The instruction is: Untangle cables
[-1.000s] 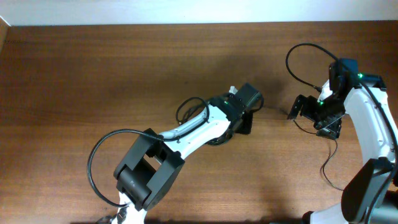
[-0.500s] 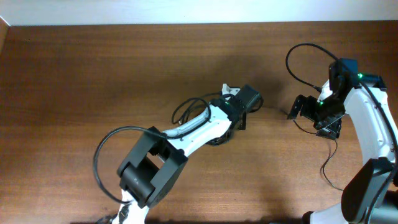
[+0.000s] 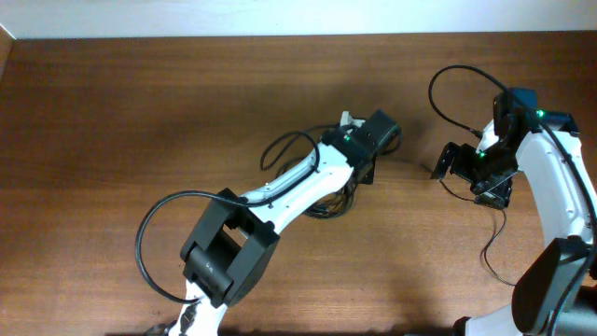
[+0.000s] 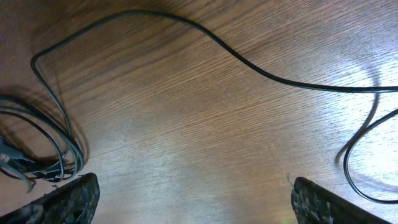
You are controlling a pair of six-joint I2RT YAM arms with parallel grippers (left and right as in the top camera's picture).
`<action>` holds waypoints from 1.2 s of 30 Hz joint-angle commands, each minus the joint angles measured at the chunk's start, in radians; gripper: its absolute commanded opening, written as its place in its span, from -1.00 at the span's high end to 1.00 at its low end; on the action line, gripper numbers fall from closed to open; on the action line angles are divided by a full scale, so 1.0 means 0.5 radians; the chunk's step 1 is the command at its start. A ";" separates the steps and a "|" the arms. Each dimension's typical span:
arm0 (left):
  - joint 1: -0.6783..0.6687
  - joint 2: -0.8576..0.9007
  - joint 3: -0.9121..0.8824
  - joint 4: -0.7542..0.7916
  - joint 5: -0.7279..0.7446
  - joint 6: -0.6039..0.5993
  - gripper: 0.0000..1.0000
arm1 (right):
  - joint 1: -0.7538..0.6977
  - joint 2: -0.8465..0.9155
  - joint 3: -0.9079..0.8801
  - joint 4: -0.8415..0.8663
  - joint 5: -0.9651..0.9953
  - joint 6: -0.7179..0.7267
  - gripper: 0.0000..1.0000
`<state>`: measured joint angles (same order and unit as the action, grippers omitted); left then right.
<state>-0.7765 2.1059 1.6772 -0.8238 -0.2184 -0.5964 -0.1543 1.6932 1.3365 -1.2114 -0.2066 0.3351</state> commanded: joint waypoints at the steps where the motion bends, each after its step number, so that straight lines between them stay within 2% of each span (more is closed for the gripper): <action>1: 0.014 0.007 0.251 -0.194 -0.031 0.355 1.00 | 0.008 -0.006 -0.008 0.000 0.025 -0.019 -0.97; 3: 0.014 0.007 0.365 -0.340 -0.084 0.497 0.94 | 0.008 -0.006 -0.008 0.000 0.025 -0.019 -0.97; 7: 0.090 0.007 0.649 -0.814 -0.178 0.538 0.89 | 0.008 -0.006 -0.008 0.000 0.025 -0.019 -0.97; 9: 0.191 0.007 0.830 -1.138 -0.201 0.652 0.87 | 0.008 -0.006 -0.008 0.000 0.025 -0.019 -0.97; 11: 0.303 0.007 0.916 -1.340 -0.207 0.652 0.81 | 0.008 -0.006 -0.008 0.000 0.025 -0.019 -0.97; 14: 0.475 0.008 0.922 -1.453 -0.207 0.622 0.71 | 0.008 -0.006 -0.008 0.000 0.025 -0.019 -0.97; 15: 0.534 0.008 0.922 -1.444 -0.206 0.509 0.63 | 0.008 -0.006 -0.008 0.000 0.025 -0.019 -0.97; 17: 0.607 0.012 0.919 -1.431 -0.149 0.326 0.65 | 0.008 -0.006 -0.008 0.050 0.025 -0.019 -0.97; 19: 0.633 0.014 0.887 -1.344 0.117 0.322 0.59 | 0.008 -0.006 -0.008 0.131 0.025 -0.019 -0.97; 20: 0.625 0.014 0.850 -1.276 0.212 0.403 0.49 | 0.008 -0.006 -0.008 0.155 0.025 -0.019 -0.97; 22: 0.575 0.014 0.752 -1.131 0.251 0.470 -0.04 | 0.008 -0.006 -0.008 0.166 0.025 -0.019 -0.97; 23: 0.535 0.015 0.693 -1.056 0.251 0.471 -0.18 | 0.008 -0.006 -0.008 0.166 0.025 -0.019 -0.97; 28: 0.352 0.015 0.455 -0.774 0.252 0.466 -0.22 | 0.008 -0.006 -0.008 0.167 0.025 -0.019 -0.97; 31: 0.243 0.018 0.313 -0.607 0.251 0.361 -0.24 | 0.008 -0.006 -0.008 0.167 0.025 -0.019 -0.97; 36: 0.017 0.034 0.016 -0.162 0.249 0.180 0.01 | 0.008 -0.006 -0.008 0.167 0.025 -0.019 -0.97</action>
<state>-0.7280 2.1189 1.7386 -0.9646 -0.1001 -0.4347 -0.1543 1.6932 1.3365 -1.1278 -0.2062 0.3328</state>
